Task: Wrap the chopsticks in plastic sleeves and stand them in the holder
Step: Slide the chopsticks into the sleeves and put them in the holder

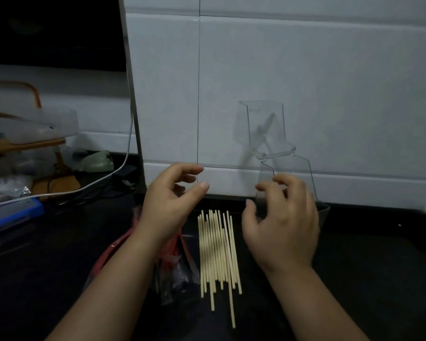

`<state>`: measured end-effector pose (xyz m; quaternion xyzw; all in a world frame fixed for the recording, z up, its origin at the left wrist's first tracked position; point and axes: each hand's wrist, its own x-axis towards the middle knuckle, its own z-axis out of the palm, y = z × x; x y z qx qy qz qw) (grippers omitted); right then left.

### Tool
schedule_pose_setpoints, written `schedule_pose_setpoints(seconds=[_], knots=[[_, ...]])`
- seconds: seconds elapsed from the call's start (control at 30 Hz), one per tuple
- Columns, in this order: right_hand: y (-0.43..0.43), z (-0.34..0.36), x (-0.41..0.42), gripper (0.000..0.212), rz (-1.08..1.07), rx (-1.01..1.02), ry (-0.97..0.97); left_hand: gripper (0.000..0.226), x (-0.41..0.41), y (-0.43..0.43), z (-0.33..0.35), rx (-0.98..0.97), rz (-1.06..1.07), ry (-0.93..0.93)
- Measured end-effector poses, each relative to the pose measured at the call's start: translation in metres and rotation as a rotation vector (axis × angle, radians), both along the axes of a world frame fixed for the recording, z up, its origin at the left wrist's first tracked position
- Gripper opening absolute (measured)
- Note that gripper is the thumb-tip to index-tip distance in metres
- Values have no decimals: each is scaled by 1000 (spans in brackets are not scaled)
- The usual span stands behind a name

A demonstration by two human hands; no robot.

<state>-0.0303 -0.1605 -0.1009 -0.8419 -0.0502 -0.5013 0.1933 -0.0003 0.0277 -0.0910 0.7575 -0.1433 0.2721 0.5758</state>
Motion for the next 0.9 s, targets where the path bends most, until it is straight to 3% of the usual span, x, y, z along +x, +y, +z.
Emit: schedule_pose_setpoints(seconds=[0.23, 0.37, 0.73, 0.9], knots=[[-14, 19, 3, 21, -61, 3, 271, 33, 2, -24, 11, 10, -3, -38], [-13, 20, 7, 30, -106, 18, 266, 30, 3, -28, 0, -21, 0, -27], [19, 15, 17, 25, 15, -63, 229, 21, 4, -22, -12, -23, -10, 19], [10, 8, 18, 27, -24, -135, 105, 20, 2, -10, -15, -1, 10, 49]])
